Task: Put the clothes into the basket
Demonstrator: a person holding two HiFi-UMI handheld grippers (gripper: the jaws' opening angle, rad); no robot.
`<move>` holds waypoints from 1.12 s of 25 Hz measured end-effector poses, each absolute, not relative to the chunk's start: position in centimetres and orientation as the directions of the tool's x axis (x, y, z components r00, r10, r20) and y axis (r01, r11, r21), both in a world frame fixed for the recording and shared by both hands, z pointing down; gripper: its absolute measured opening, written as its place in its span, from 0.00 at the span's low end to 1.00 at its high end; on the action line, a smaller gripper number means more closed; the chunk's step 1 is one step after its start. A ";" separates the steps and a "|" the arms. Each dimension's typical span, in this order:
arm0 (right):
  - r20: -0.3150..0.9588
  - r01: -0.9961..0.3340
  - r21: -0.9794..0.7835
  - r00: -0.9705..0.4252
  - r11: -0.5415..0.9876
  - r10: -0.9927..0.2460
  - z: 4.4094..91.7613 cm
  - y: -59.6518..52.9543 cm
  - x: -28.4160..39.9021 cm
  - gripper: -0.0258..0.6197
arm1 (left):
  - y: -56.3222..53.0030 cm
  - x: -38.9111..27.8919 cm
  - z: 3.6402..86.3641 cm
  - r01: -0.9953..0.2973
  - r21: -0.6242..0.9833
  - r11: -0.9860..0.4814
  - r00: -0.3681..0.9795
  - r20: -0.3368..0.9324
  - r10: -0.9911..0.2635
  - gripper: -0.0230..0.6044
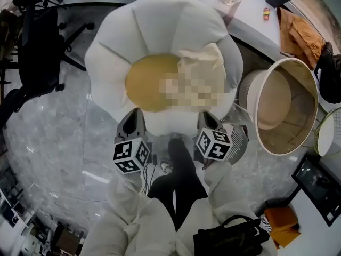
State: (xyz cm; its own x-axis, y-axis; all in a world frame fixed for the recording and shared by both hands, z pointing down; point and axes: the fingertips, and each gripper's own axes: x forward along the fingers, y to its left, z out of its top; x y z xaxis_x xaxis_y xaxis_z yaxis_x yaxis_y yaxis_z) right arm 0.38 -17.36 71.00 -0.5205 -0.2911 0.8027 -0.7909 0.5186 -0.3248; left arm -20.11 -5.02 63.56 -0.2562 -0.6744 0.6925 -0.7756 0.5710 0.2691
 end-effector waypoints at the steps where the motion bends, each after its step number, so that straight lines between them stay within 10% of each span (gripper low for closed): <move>1: 0.805 -0.789 -0.319 -0.517 0.525 -0.289 72.2 -17.3 0.4 0.09 | -4.6 -19.9 64.9 -0.772 0.270 0.576 -0.253 0.700 -0.668 0.05; 28: 0.791 -0.762 -0.275 -0.526 0.586 -0.312 95.4 -19.0 0.2 0.24 | -1.9 -19.6 85.3 -0.703 0.277 0.655 -0.382 0.631 -0.676 0.05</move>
